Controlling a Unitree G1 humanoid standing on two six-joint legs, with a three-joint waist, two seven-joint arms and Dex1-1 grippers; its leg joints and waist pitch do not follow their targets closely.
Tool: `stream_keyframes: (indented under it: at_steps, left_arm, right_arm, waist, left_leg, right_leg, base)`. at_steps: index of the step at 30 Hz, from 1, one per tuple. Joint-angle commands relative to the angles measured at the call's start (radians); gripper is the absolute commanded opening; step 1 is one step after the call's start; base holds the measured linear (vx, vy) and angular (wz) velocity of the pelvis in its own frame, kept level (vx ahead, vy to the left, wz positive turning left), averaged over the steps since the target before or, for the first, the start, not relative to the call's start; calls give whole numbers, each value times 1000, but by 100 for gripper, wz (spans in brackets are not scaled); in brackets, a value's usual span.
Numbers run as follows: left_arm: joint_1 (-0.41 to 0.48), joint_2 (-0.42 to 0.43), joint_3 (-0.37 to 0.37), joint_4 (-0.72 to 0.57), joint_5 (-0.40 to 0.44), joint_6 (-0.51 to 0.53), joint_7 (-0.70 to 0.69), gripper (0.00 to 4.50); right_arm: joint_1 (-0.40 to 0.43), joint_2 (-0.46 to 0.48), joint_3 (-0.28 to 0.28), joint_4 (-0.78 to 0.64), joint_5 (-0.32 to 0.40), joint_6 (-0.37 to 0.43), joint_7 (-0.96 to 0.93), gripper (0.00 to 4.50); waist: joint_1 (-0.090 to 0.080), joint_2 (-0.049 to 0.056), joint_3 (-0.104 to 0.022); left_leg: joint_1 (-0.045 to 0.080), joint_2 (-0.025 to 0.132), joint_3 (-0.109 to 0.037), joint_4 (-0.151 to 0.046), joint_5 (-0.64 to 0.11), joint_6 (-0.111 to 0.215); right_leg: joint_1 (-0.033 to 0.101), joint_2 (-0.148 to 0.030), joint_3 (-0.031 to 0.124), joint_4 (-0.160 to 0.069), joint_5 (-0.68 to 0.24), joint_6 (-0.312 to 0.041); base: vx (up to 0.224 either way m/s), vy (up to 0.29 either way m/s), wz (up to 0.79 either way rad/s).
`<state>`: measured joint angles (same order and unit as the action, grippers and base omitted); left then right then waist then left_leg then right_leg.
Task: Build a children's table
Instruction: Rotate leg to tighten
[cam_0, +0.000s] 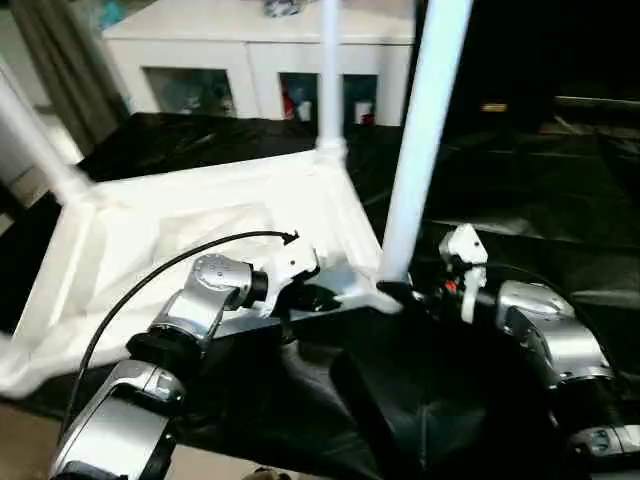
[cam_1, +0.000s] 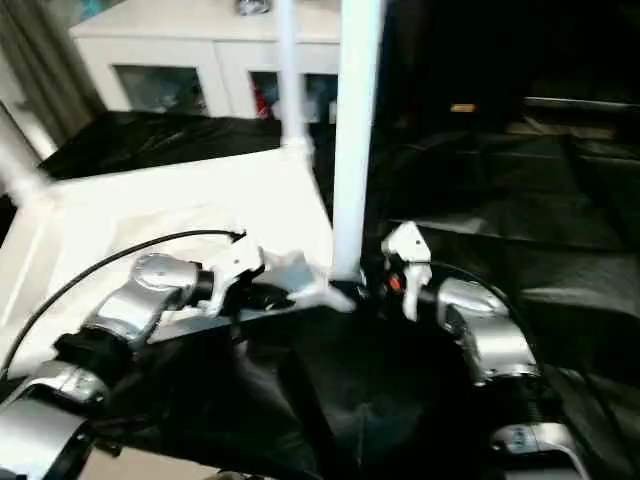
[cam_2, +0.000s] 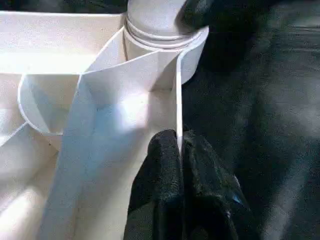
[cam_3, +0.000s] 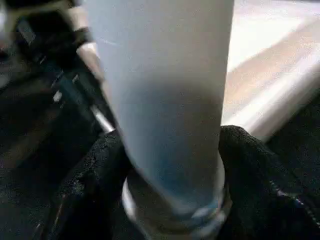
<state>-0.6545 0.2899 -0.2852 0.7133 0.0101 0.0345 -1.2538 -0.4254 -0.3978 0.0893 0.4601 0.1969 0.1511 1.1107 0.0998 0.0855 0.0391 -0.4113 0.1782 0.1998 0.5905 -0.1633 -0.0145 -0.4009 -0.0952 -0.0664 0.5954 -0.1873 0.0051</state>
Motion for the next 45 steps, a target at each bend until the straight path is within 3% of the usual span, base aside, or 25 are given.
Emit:
stream_keyframes:
  at_steps: [1,3,5,8,12,14,16,17,21,26,27,28,31,33,35,37,42,45]
  left_arm:
    - [1,7,-20,-54,-28,10,-77,0]
    - [4,13,-22,-60,-30,15,-91,0]
    - [9,21,-26,-70,-33,20,-109,0]
    - [12,24,-25,-74,-35,21,-111,0]
    - [20,27,-21,-89,-38,27,-106,0]
    - [19,19,-10,-83,-35,22,-72,0]
    - [18,16,-5,-81,-35,21,-61,0]
    - [16,9,0,-77,-34,20,-40,0]
    - [-15,-45,32,0,3,15,155,0]
    - [-66,-117,60,80,29,34,355,0]
    - [-95,-161,68,118,35,49,446,0]
    - [-104,-178,72,129,36,54,478,0]
    - [-125,-217,83,150,32,66,545,0]
    - [-131,-242,74,155,39,54,549,0]
    - [-134,-251,70,162,42,47,547,0]
    - [-134,-255,60,164,44,32,523,0]
    - [-114,-201,45,145,38,-5,408,0]
    - [-86,-159,32,109,27,-30,292,0]
  right_arm:
    - [2,-5,37,-18,-6,7,52,294]
    - [-1,-10,41,-16,-5,5,64,294]
    - [-5,-18,49,-13,-3,1,82,294]
    - [-7,-22,56,-11,-3,-2,96,270]
    - [-2,-30,67,-13,-4,-5,126,254]
    - [11,-24,62,-22,3,6,110,247]
    - [15,-20,58,-25,5,10,100,245]
    - [21,-14,52,-26,6,14,84,245]
    - [32,66,-3,21,-18,27,-136,244]
    - [30,170,-58,90,-59,27,-426,243]
    - [20,226,-69,125,-75,21,-539,243]
    - [13,247,-69,137,-80,18,-572,243]
    - [-6,296,-63,161,-91,12,-629,243]
    - [-27,335,-43,180,-95,-17,-620,243]
    - [-35,352,-39,185,-92,-29,-611,299]
    - [-46,364,-35,182,-79,-37,-574,315]
    - [-35,275,-15,128,-62,-37,-434,358]
    - [-14,191,-14,78,-38,-35,-298,358]
  waist:
    - [3,-12,-71]
    - [6,-13,-69]
    - [11,-19,-64]
    - [12,-19,-63]
    - [11,-19,-66]
    - [13,-12,-69]
    - [12,-15,-69]
    - [12,-11,-70]
    - [5,-6,-64]
    - [-17,-10,-56]
    - [-18,-12,-56]
    - [-22,-9,-53]
    - [-29,-11,-51]
    - [-27,-21,-50]
    - [-30,-17,-48]
    - [-31,-16,-46]
    - [-38,-17,-49]
    - [-31,-18,-54]
  left_leg:
    - [35,59,-23,-57,-169,120]
    - [36,61,-24,-61,-196,106]
    - [42,64,-24,-70,-251,64]
    - [41,62,-25,-72,-261,45]
    - [38,60,-25,-68,-234,53]
    - [37,59,-26,-64,-207,64]
    - [37,59,-25,-64,-201,71]
    - [37,59,-26,-63,-201,71]
    - [40,58,-27,-70,-262,37]
    - [50,50,-35,-83,-387,-36]
    - [50,51,-36,-84,-391,-36]
    - [53,50,-36,-83,-405,-41]
    - [54,47,-39,-85,-433,-41]
    - [52,48,-39,-86,-424,-27]
    - [49,48,-40,-88,-427,-20]
    - [54,49,-40,-90,-447,-21]
    - [49,49,-41,-91,-448,-14]
    - [42,52,-36,-88,-382,14]
  right_leg:
    - [40,-60,32,-47,-38,-291]
    - [40,-62,34,-52,-77,-284]
    - [37,-62,37,-59,-159,-267]
    - [38,-64,39,-60,-179,-256]
    - [40,-64,39,-57,-148,-255]
    - [41,-64,38,-54,-112,-260]
    - [41,-62,37,-53,-95,-263]
    - [41,-62,36,-51,-92,-265]
    - [36,-61,37,-62,-154,-254]
    - [33,-64,37,-84,-348,-197]
    - [34,-65,37,-86,-354,-192]
    - [27,-66,39,-89,-381,-187]
    - [27,-67,37,-99,-434,-162]
    - [28,-68,38,-102,-435,-156]
    - [28,-69,37,-103,-446,-151]
    - [25,-67,37,-106,-459,-148]
    - [31,-66,38,-102,-421,-156]
    - [41,-67,40,-94,-330,-182]
  base:
    - [0,0,0]
    - [0,0,0]
    - [0,0,0]
    - [0,0,0]
    - [0,0,0]
    - [0,0,0]
    - [0,0,0]
    - [0,0,0]
    - [0,0,0]
    - [0,0,0]
    - [0,0,0]
    - [0,0,0]
    - [0,0,0]
    - [0,0,0]
    - [0,0,0]
    - [0,0,0]
    - [0,0,0]
    - [0,0,0]
